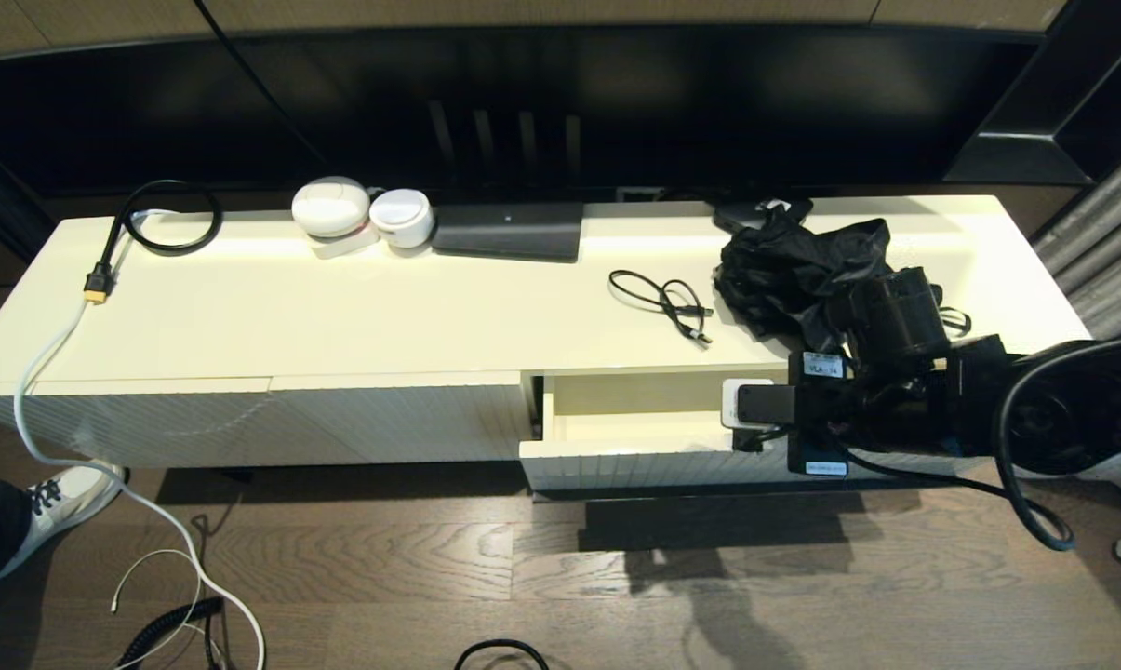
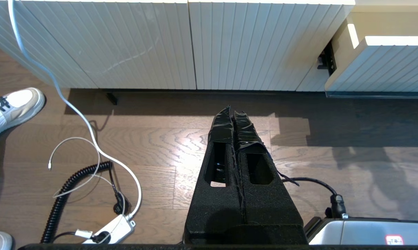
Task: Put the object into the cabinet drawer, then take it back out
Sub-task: Open the drawer
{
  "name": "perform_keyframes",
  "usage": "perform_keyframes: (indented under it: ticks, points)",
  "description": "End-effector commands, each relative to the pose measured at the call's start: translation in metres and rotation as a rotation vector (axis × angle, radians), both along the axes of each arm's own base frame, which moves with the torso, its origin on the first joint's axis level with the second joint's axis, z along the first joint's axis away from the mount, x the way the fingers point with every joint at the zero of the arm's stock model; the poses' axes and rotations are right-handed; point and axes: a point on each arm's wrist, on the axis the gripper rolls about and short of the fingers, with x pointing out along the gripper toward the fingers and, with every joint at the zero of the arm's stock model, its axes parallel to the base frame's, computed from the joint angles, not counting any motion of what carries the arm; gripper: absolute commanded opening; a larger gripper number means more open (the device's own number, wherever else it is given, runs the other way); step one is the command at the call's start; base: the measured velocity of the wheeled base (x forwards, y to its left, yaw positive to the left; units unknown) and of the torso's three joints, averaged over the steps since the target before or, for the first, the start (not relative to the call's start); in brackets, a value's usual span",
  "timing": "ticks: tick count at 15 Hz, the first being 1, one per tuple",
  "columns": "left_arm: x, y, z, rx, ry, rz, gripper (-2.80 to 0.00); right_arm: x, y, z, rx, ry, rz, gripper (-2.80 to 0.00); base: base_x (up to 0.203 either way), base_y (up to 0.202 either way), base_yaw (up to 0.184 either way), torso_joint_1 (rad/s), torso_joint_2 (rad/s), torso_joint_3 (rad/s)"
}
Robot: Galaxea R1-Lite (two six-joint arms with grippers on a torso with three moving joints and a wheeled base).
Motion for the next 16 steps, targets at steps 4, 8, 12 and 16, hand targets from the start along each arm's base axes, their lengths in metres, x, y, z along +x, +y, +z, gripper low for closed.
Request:
perform_keyframes:
  ticks: [4, 8, 12, 16]
  points:
    - [0.0, 0.0, 0.0, -0.001, 0.001, 0.001, -2.8, 0.021, -0.004, -0.009, -0.05, -0.005, 0.003, -2.8, 0.0, 0.0, 0.0, 0.0, 0.0, 0.0]
    - [0.0, 0.0, 0.0, -0.001, 0.0, 0.0, -2.8, 0.029, -0.001, -0.01, -0.079, -0.019, 0.028, -2.8, 0.0, 0.0, 0.0, 0.0, 0.0, 0.0]
    - [0.0, 0.0, 0.0, -0.001, 0.0, 0.001, -2.8, 0.029, -0.003, -0.01, -0.123, -0.03, 0.057, -2.8, 0.0, 0.0, 0.0, 0.0, 0.0, 0.0]
    - [0.0, 0.0, 0.0, -0.001, 0.0, 0.0, -2.8, 0.042, -0.006, -0.014, -0.141, -0.068, 0.072, -2.8, 0.0, 0.0, 0.0, 0.0, 0.0, 0.0]
